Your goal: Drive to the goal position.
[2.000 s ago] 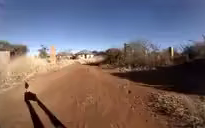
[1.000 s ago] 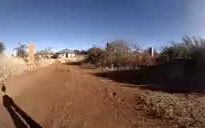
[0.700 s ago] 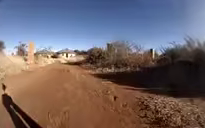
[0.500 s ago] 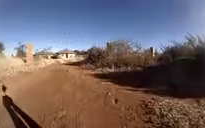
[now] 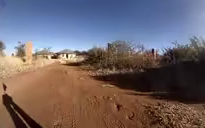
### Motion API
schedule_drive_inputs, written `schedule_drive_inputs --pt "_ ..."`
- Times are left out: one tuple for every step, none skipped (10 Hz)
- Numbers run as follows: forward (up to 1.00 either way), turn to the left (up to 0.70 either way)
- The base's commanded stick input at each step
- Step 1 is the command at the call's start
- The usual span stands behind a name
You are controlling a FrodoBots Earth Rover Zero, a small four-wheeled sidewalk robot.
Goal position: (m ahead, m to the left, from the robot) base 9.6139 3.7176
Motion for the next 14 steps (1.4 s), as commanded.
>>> schedule_drive_inputs --pt "0.5 0.5" --pt "0.5 0.5" --pt "0.5 0.5" --pt "0.5 0.37" --pt "0.5 0.22" --pt "0.5 0.08" --pt "0.5 0.0" --pt "0.5 0.0" --pt "0.5 0.0" --pt "0.5 0.0" --pt "0.5 0.0" --pt "0.5 0.0" --pt "0.5 0.0" --pt "0.5 0.0"
